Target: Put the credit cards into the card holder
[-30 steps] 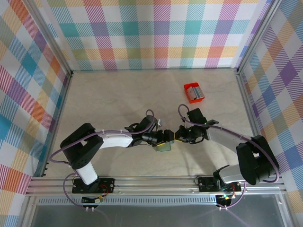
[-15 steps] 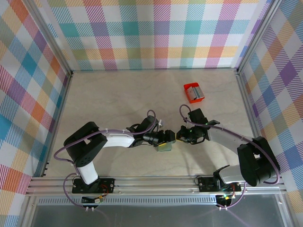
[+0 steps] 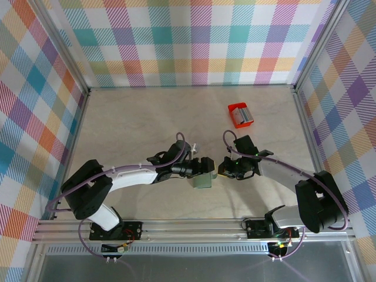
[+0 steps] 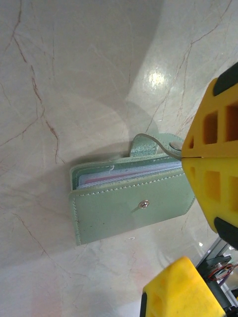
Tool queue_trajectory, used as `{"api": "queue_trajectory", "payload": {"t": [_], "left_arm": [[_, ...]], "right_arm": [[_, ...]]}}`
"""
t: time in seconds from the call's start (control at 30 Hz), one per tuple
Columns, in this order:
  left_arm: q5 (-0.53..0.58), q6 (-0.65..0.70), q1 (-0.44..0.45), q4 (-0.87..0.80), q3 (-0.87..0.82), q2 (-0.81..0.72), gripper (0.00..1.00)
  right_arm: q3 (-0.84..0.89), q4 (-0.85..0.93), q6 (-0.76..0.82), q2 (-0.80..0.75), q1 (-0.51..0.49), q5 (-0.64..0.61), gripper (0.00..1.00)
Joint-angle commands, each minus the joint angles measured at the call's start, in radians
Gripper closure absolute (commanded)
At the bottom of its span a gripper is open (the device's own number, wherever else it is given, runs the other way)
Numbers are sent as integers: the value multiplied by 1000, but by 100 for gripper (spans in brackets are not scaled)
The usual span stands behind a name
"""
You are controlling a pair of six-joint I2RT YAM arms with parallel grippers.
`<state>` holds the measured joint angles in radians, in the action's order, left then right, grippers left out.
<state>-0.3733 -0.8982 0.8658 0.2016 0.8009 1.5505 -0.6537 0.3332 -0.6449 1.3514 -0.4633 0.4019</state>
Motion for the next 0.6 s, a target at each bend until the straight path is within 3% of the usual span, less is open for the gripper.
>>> {"api": "queue_trajectory", "payload": {"t": [0.0,0.17,0.27,0.37,0.57], "left_arm": [[8,22,-23,-45,-26,-55,24],[59,37,-71,-146,-57,-180,25],[136,55,-90,-297,-57,-246,31],[158,74,-94,-344,-65,-262,45],[107,27,-91,-227,-101,-211,72]], "right_arm": [[15,-6,-11,-10,6,23,100],[18,-5,-9,-11,9,26,100],[16,-5,-2,-10,10,30,100],[13,-7,4,-11,11,34,100],[7,-9,6,-8,11,36,100]]}}
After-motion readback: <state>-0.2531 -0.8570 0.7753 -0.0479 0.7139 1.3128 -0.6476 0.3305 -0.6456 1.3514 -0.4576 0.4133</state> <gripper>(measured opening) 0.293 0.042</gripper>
